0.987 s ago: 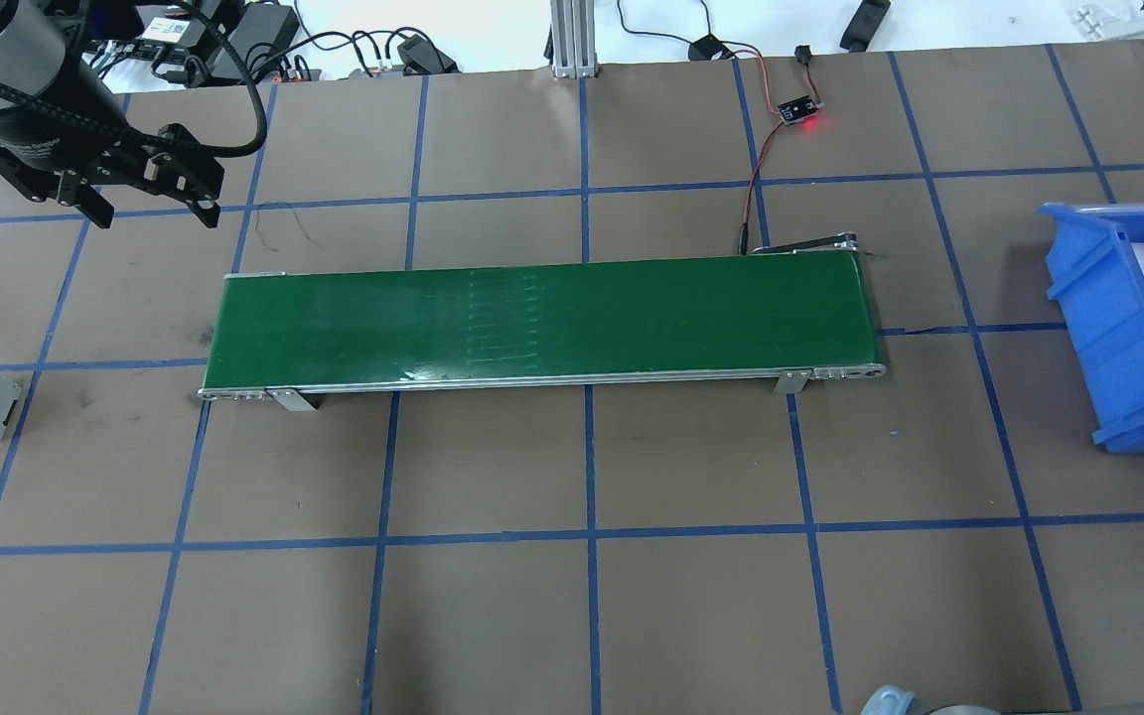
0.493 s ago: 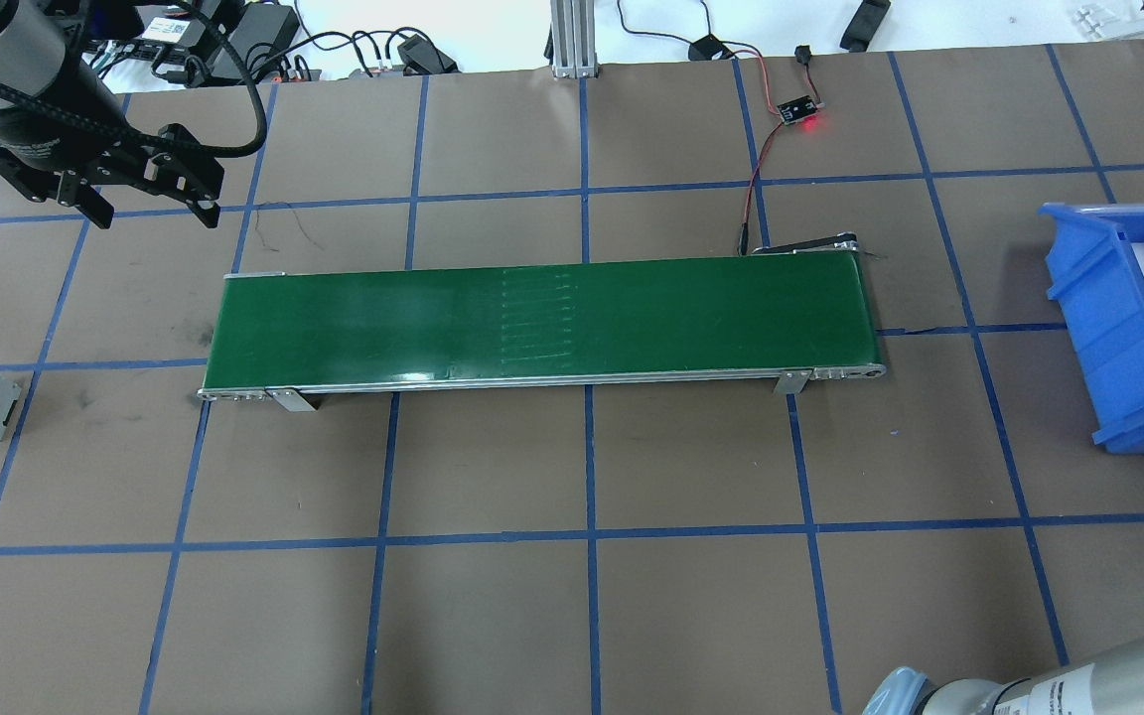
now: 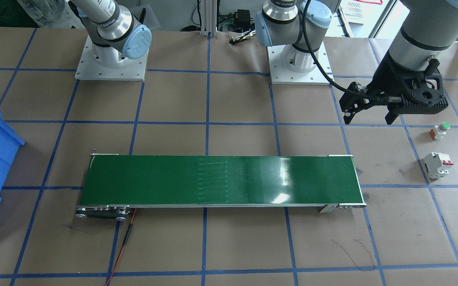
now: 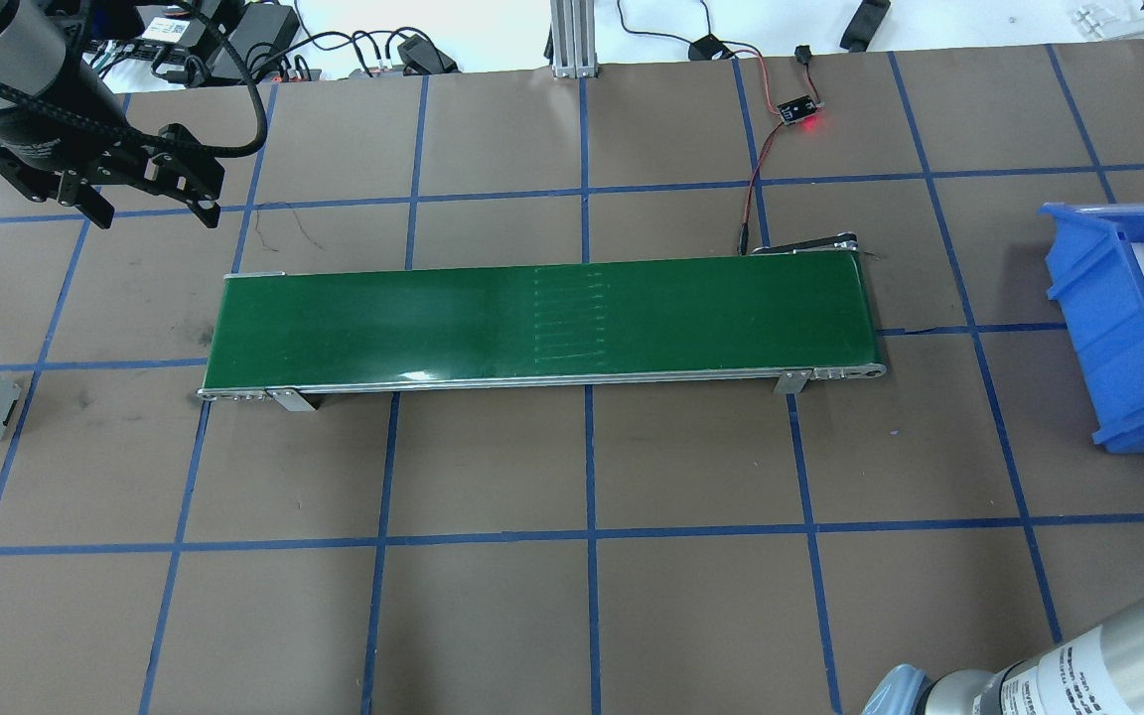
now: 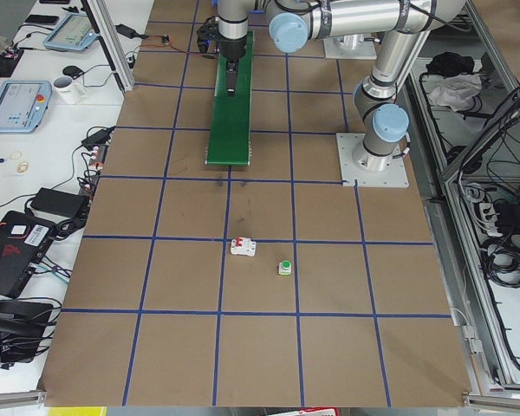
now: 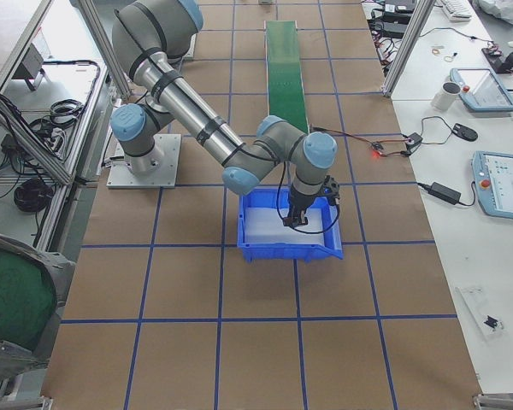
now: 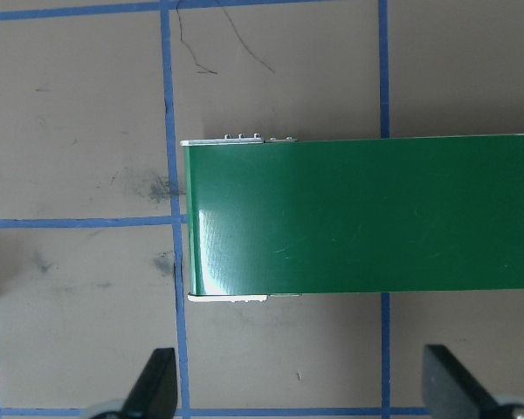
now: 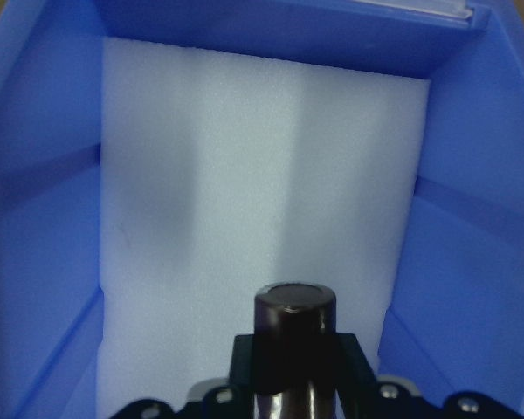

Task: Move capacitor from left to right
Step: 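Lower the capacitor into the blue bin and open the right gripper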

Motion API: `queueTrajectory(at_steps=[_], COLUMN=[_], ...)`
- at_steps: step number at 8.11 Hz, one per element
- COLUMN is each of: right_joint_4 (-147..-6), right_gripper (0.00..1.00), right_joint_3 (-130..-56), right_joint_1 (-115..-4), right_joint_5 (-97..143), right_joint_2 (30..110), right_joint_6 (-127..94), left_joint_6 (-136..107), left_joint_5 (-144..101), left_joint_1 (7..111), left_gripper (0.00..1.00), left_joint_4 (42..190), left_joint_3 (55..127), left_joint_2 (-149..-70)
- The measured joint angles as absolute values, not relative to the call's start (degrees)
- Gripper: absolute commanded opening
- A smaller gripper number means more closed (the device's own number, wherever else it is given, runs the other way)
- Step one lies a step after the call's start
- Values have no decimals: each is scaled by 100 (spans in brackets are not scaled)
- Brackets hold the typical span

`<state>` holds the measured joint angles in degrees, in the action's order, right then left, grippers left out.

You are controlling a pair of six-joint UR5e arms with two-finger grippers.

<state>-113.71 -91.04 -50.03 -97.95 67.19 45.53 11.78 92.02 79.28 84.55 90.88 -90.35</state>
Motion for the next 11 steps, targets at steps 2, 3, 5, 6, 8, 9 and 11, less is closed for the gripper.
queueTrajectory(at_steps=[2, 3, 5, 6, 8, 9, 11], right_joint_4=[-11714, -11826, -11953, -12005, -12156, -12203, -12229], right_gripper=[0, 0, 20, 44, 80, 91, 100], right_joint_3=[-9321, -9418, -9557, -9596, -9607, -9586, -9539], right_joint_1=[-5001, -5001, -5001, -5001, -5001, -4997, -4993], right_joint_5=[-9681, -9528, -9340, -9301, -9053, -8861, -8699], right_joint_2=[6640, 6610, 6568, 6556, 6575, 6613, 6750], right_joint_6=[4537, 4539, 4545, 4541, 4550, 4560, 4556], left_joint_6=[1178, 1178, 1178, 1178, 1178, 1178, 1178], left_joint_5=[9202, 9202, 9202, 9202, 9202, 9202, 9202], left_joint_1=[7928, 7928, 7928, 7928, 7922, 7923, 7921], left_gripper=[100, 100, 100, 100, 100, 100, 100], left_joint_4=[8455, 8455, 8455, 8455, 8455, 8455, 8455], left_joint_3=[9088, 9088, 9088, 9088, 9088, 9088, 9083], left_joint_2=[-9035, -9035, -9035, -9035, -9035, -9035, -9038])
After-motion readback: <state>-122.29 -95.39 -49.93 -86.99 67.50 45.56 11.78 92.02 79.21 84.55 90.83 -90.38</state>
